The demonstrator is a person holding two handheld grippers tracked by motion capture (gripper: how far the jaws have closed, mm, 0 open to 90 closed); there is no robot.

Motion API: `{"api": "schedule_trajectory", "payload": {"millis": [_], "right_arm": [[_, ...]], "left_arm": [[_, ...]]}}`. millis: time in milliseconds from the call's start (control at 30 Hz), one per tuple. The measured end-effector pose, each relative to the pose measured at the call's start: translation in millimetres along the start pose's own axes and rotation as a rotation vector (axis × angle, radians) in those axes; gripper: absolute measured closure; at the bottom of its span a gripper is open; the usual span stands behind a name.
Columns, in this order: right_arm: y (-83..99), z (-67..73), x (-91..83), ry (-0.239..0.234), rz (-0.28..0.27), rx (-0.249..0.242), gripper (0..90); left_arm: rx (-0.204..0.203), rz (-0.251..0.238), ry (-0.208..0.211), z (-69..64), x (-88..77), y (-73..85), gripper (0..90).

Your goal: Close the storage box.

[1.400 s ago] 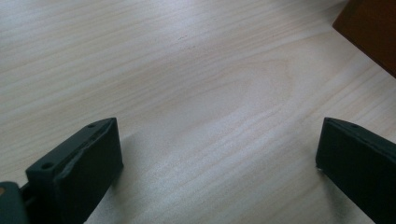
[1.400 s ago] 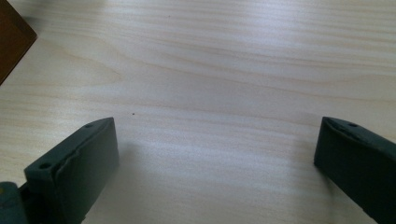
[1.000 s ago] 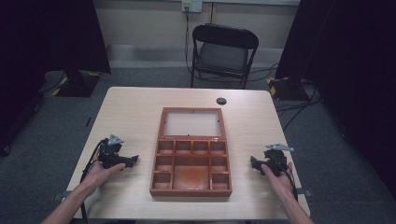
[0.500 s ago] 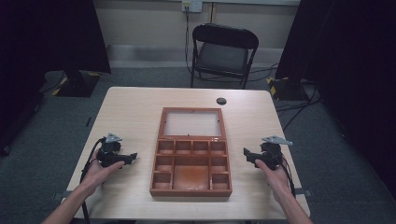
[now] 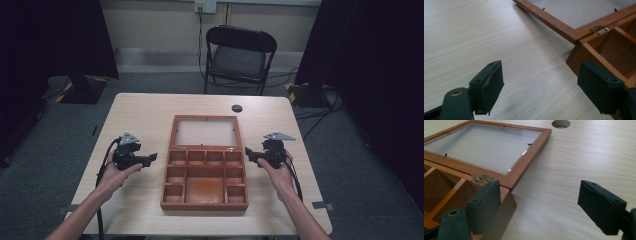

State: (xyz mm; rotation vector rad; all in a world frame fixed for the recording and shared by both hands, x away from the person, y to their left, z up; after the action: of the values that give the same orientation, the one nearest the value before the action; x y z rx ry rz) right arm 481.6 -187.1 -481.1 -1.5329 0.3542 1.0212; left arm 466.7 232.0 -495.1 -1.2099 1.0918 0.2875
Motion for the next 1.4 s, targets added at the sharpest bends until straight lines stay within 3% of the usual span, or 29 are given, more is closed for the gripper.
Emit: {"api": "schedule_trajectory", "payload": {"millis": [33,67,133,200,267,333,367,467,533,567,633,767,833,900,1133,1333,1400], "right_arm": [[-2.5,0.9,1.2,-0.009,0.003,-0.002,16.9],[-4.9,1.8,2.1,-0.016,0.009,-0.003,16.9],[-9.1,3.6,4.1,-0.030,-0.006,0.003,16.9],[-12.0,4.6,7.6,-0.042,0.010,0.002,16.4],[-17.7,5.7,9.7,-0.056,0.017,0.004,16.6],[-24.5,5.7,10.3,-0.072,0.020,0.005,16.9],[-28.3,5.2,9.5,-0.080,0.016,0.009,17.3],[-44.7,3.6,6.2,-0.073,-0.001,0.012,17.3],[-54.6,3.7,6.5,-0.106,-0.014,0.027,17.2],[-58.0,3.6,8.0,-0.100,-0.016,0.028,17.2],[-60.6,3.8,14.4,-0.098,-0.008,0.019,17.2],[-57.1,4.4,34.2,-0.117,0.032,0.026,17.8],[-52.9,5.3,43.1,-0.116,0.078,0.031,19.8],[-49.7,6.5,50.3,-0.121,0.089,0.036,19.7],[-43.4,6.7,60.7,-0.159,0.112,0.060,18.0],[-38.3,15.0,70.0,-0.179,0.157,0.064,17.3],[-38.7,17.3,72.4,-0.191,0.148,0.068,17.1]], "left_arm": [[0.021,0.008,-0.016,2.0,-0.1,-2.2,20.3],[0.016,-0.006,-0.031,4.2,-0.6,-5.0,20.3],[-0.037,-0.037,-0.025,7.3,-0.3,-9.3,20.6],[-0.022,-0.004,-0.020,9.4,2.0,-12.0,20.6],[-0.021,-0.020,-0.024,10.3,2.7,-19.5,20.8],[-0.026,-0.023,0.001,9.4,3.8,-27.1,22.8],[-0.020,-0.014,-0.007,9.2,5.1,-31.5,22.7],[-0.027,-0.006,0.023,6.4,10.4,-47.3,22.7],[-0.024,-0.003,0.018,4.3,14.0,-57.8,22.7],[-0.020,-0.006,0.024,4.0,15.6,-62.0,22.7],[-0.045,-0.022,0.038,3.1,19.7,-68.3,22.7],[-0.098,0.002,0.088,1.6,31.7,-68.7,22.8],[-0.109,0.014,0.105,0.7,37.8,-67.8,22.8],[-0.117,0.030,0.126,-1.6,42.6,-65.8,22.7],[-0.093,0.066,0.122,-6.9,53.7,-58.8,22.6],[-0.119,0.065,0.151,-9.7,55.7,-59.2,22.8],[-0.122,0.061,0.154,-11.1,56.5,-59.9,22.8]]}}
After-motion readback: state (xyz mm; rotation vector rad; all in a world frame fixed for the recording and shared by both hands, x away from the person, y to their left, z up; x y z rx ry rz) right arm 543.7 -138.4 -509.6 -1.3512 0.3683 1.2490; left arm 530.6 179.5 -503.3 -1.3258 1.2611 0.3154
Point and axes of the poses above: each handheld gripper's, and its own axes: x roughly forward along the jaws, y roughly out of its underside, z roughly to its left, the point moved 6 cm from there along x, roughly forward along the jaws, and after that the axes turned 13 degrees about z, right-handed, at the moved point
